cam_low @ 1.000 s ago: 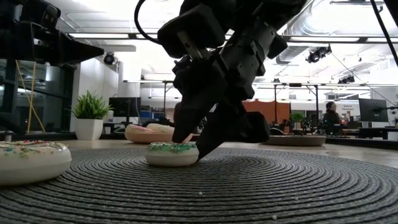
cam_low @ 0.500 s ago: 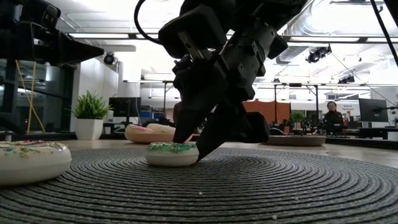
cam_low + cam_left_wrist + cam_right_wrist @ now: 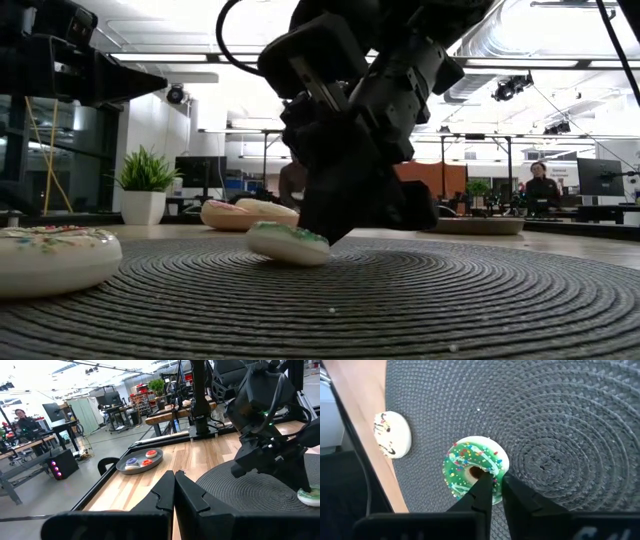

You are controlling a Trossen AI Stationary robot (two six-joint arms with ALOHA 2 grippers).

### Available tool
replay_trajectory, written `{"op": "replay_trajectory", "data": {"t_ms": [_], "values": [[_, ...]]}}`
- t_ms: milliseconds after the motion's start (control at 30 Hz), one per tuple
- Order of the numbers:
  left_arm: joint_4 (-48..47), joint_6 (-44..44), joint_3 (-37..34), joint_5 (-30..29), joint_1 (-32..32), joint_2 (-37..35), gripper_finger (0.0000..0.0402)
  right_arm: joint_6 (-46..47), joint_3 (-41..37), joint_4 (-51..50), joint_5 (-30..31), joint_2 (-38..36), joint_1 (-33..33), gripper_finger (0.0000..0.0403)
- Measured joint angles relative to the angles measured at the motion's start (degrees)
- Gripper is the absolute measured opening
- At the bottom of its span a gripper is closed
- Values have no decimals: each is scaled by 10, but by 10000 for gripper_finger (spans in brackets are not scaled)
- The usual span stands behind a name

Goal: Pick & Place donuts
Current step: Put the small green donut on the gray plate

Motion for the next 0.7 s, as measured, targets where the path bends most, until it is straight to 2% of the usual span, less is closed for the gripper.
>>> {"op": "replay_trajectory", "data": {"t_ms": [167, 533, 700], "values": [[0, 0, 0, 0, 0, 0, 0, 1, 0, -17, -1, 0, -7, 18], [0, 0, 0, 0, 0, 0, 0, -2, 0, -36, -1, -1, -27, 22], [0, 0, 0, 0, 0, 0, 0, -9, -5, -56, 25, -19, -29, 23]]}}
